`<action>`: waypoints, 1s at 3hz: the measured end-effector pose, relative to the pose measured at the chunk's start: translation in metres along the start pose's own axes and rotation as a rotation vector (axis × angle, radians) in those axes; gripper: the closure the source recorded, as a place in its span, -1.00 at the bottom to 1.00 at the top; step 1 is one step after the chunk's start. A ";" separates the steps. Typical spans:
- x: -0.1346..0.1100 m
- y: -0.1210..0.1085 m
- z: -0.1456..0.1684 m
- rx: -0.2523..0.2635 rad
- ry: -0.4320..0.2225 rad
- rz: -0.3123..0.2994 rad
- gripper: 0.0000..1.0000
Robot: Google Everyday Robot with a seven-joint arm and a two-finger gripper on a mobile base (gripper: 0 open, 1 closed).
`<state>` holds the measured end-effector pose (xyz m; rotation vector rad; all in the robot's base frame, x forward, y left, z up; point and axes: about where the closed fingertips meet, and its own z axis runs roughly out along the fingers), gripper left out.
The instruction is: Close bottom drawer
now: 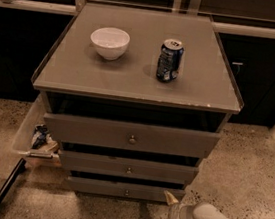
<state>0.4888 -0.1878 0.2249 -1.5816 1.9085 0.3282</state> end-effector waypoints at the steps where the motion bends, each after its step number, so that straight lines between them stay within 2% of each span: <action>1: -0.006 0.000 -0.041 0.057 0.093 -0.120 -1.00; 2: -0.021 0.015 -0.069 0.104 0.125 -0.221 -1.00; 3: -0.025 0.024 -0.068 0.097 0.121 -0.224 -1.00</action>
Offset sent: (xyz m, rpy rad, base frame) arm -0.0616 -0.0202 0.1000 -0.2741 -0.2833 0.1335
